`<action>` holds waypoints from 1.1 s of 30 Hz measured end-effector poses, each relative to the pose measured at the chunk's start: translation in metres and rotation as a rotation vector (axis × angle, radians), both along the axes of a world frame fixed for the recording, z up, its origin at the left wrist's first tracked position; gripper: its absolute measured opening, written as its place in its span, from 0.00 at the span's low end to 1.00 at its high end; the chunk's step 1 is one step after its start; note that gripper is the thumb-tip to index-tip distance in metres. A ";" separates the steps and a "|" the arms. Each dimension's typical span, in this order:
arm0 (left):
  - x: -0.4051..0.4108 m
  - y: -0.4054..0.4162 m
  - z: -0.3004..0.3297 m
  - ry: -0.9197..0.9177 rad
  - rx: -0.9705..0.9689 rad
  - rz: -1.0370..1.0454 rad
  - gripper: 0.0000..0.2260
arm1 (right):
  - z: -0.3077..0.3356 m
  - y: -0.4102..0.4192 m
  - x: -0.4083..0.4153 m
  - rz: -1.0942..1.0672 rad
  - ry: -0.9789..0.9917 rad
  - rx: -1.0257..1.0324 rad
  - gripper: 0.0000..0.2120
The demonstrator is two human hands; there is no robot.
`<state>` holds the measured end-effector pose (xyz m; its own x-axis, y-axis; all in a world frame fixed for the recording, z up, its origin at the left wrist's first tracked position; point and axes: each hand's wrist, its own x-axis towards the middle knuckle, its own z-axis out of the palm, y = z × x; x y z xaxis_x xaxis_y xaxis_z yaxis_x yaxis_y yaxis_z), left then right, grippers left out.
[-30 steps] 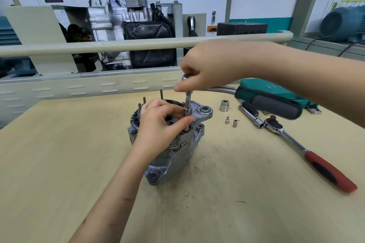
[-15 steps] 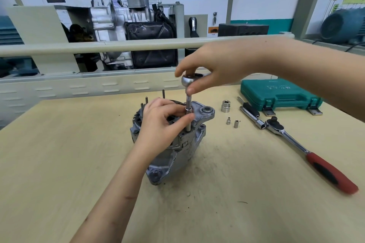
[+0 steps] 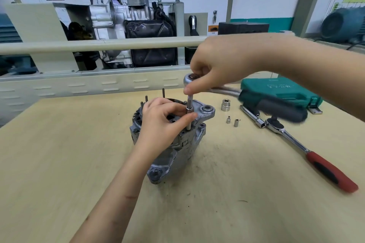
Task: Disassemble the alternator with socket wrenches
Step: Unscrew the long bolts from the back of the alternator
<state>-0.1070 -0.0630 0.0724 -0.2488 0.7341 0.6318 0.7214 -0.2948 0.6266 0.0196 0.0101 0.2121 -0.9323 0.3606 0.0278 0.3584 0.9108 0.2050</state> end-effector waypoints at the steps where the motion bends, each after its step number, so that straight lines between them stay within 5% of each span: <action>1: 0.000 0.000 0.000 0.005 0.009 -0.004 0.07 | 0.001 0.001 0.001 0.031 -0.006 0.012 0.25; 10: -0.006 0.001 -0.005 0.057 0.038 -0.033 0.03 | 0.008 0.007 0.005 0.120 -0.041 -0.093 0.06; 14: -0.005 0.003 -0.004 0.055 0.045 -0.032 0.10 | 0.007 0.007 0.004 0.057 -0.004 -0.042 0.24; 19: -0.002 0.002 -0.004 0.031 0.069 -0.010 0.05 | 0.001 0.006 -0.002 -0.056 0.016 -0.072 0.26; 23: -0.001 0.004 -0.005 0.036 0.077 0.029 0.12 | 0.004 0.008 -0.003 0.045 -0.024 -0.028 0.23; 30: -0.004 0.003 -0.008 0.109 0.098 -0.022 0.03 | 0.006 0.008 -0.002 0.123 -0.057 -0.067 0.19; 33: -0.005 0.004 -0.006 0.097 0.086 -0.010 0.07 | 0.007 0.005 -0.001 0.082 -0.037 -0.072 0.21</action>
